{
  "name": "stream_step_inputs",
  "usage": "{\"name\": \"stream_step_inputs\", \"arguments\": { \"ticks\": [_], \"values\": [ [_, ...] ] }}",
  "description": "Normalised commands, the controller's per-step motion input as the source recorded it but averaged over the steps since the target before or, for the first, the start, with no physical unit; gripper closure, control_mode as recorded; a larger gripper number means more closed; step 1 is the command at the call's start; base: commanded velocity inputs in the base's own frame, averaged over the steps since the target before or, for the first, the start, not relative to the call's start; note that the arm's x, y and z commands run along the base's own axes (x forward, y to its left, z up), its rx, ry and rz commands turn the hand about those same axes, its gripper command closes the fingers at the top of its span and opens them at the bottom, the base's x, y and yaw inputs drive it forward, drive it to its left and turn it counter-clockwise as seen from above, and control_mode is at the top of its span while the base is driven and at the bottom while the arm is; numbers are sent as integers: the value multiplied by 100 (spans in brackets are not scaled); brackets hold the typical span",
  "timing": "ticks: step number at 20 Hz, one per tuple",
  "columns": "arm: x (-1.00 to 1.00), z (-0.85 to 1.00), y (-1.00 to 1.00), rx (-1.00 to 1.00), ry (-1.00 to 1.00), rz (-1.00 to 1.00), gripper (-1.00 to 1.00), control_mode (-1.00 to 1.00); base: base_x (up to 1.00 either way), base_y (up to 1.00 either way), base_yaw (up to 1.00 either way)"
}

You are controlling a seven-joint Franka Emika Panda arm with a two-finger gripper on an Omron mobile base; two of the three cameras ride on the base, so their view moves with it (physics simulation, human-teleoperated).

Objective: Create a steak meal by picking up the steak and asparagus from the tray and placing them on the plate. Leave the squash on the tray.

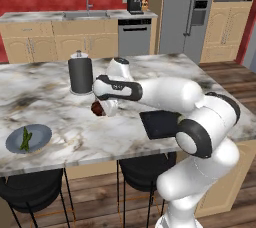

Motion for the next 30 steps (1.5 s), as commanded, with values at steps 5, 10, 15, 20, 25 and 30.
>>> {"name": "stream_step_inputs", "arguments": {
  "ticks": [5,10,15,20,25,30],
  "values": [
    [0,-7,95,-6,0,15,100,-100,0,0,0],
    [0,-14,85,-7,0,10,100,-100,0,0,0],
    [0,-25,65,-6,0,6,100,-100,0,0,0],
    [0,-26,54,-4,0,2,100,-100,0,0,0],
    [0,-19,60,-3,0,0,100,-100,0,0,0],
    [8,-18,61,-3,0,0,100,-100,0,0,0]
  ]
}}
